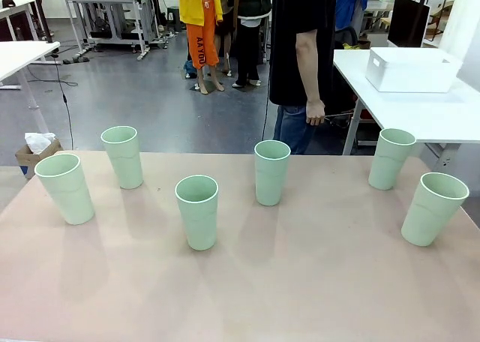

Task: Stack the cups and store them in the basket.
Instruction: Pick up two Reusable plastic cups , one in each hand.

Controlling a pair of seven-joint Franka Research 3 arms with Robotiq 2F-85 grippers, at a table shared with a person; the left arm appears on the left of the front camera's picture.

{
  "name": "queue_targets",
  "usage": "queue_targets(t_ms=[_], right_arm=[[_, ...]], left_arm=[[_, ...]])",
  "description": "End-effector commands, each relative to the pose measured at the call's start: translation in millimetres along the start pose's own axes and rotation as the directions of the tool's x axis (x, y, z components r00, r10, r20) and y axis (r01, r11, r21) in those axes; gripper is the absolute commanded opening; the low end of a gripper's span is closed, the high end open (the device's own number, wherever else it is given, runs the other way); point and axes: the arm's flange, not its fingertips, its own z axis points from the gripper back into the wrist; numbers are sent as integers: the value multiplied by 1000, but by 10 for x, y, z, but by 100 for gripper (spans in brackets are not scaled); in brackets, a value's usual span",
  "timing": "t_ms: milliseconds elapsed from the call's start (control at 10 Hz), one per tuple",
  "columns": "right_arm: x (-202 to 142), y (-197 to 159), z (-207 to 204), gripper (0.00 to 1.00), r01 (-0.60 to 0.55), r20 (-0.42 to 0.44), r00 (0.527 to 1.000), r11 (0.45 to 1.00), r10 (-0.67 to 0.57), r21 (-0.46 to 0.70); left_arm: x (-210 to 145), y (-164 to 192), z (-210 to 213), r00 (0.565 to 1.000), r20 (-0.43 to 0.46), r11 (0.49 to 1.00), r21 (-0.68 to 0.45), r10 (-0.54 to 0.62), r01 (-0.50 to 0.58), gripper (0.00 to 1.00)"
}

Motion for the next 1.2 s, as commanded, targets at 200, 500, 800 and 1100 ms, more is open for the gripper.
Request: queue_targets(t_ms=[200,500,800,1100], right_arm=[[-1,-2,7,100,1,1,1000,1000,-1,1],[-1,-2,7,100,1,1,1000,1000,-1,1],[-1,-2,7,100,1,1,1000,1000,-1,1],[-1,-2,7,100,1,1,1000,1000,-1,1]], left_arm=[[0,0,0,1000,0,1000,0,0,0,100],[0,0,0,1000,0,1000,0,0,0,100],[0,0,0,1000,0,1000,0,0,0,100],[0,0,0,1000,0,1000,0,0,0,100]])
